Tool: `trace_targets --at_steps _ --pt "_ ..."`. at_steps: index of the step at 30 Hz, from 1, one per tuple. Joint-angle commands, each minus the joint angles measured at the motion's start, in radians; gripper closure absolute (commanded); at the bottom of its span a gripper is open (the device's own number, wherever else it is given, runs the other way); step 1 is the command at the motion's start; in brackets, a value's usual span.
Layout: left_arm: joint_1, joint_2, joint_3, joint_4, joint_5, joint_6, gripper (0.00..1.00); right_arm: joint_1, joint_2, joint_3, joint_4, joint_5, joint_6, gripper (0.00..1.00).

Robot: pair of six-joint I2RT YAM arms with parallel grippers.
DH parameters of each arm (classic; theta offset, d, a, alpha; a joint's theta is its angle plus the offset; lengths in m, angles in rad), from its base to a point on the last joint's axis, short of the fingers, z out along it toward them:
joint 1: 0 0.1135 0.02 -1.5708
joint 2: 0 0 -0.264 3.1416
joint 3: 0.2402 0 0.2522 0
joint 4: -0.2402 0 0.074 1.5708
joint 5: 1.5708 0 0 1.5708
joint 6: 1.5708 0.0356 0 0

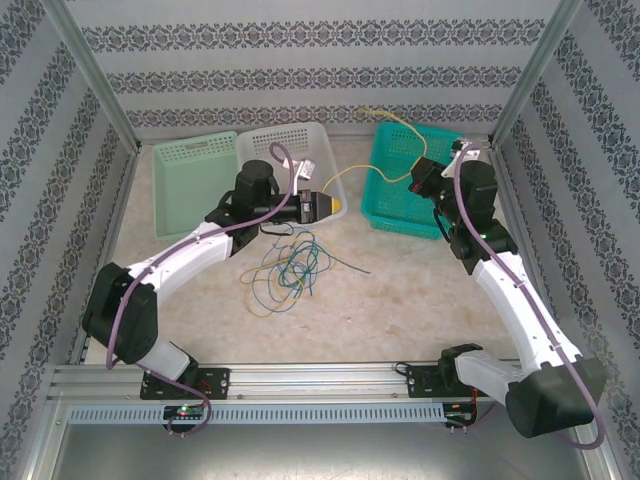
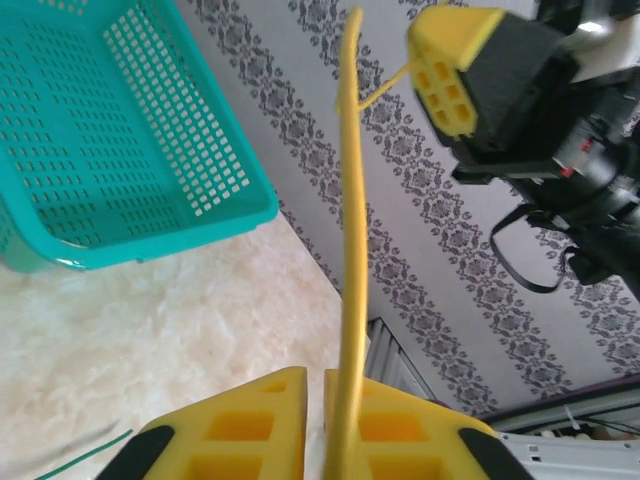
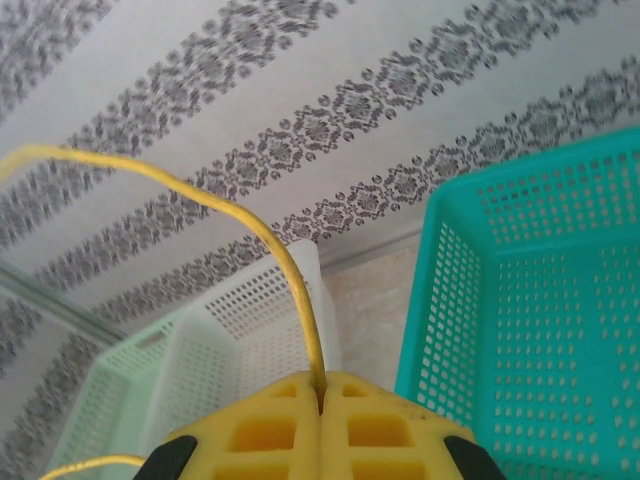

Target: Untangle the cables

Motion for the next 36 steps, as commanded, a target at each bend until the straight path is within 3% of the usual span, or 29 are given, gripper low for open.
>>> trace_targets --at_steps 1,5,13,18,26,32,33,36 --pt "-0.029 -0.059 -0.005 0.009 -0.084 0.077 0.90 -0.007 0.034 -0.045 0.146 -0.126 0.219 1.00" --pt "-0.042 -0.047 0.000 -0.001 -0.080 0.093 1.00 -0.007 0.054 -0.112 0.289 -0.150 0.322 1.00" --pt "-0.064 -0.051 -0.062 -0.060 -0.112 0.152 1.00 -0.066 0.019 -0.191 0.403 -0.104 0.442 1.00" --pt "-0.067 -0.089 -0.130 -0.201 -0.149 0.243 1.00 -0.170 -0.002 -0.237 0.479 -0.110 0.553 1.00" --pt "-0.111 -0.047 -0.115 -0.379 -0.168 0.343 1.00 -0.201 0.026 -0.294 0.620 -0.089 0.685 1.00" --pt "-0.147 -0.010 -0.078 -0.357 -0.184 0.334 1.00 -0.200 0.052 -0.246 0.542 -0.139 0.641 1.00" --pt "-0.149 -0.010 -0.068 -0.355 -0.198 0.324 0.98 -0.201 0.053 -0.214 0.476 -0.154 0.598 1.00" --pt "-0.150 -0.016 -0.034 -0.373 -0.237 0.323 0.68 -0.226 0.093 -0.106 0.253 -0.206 0.474 1.00"
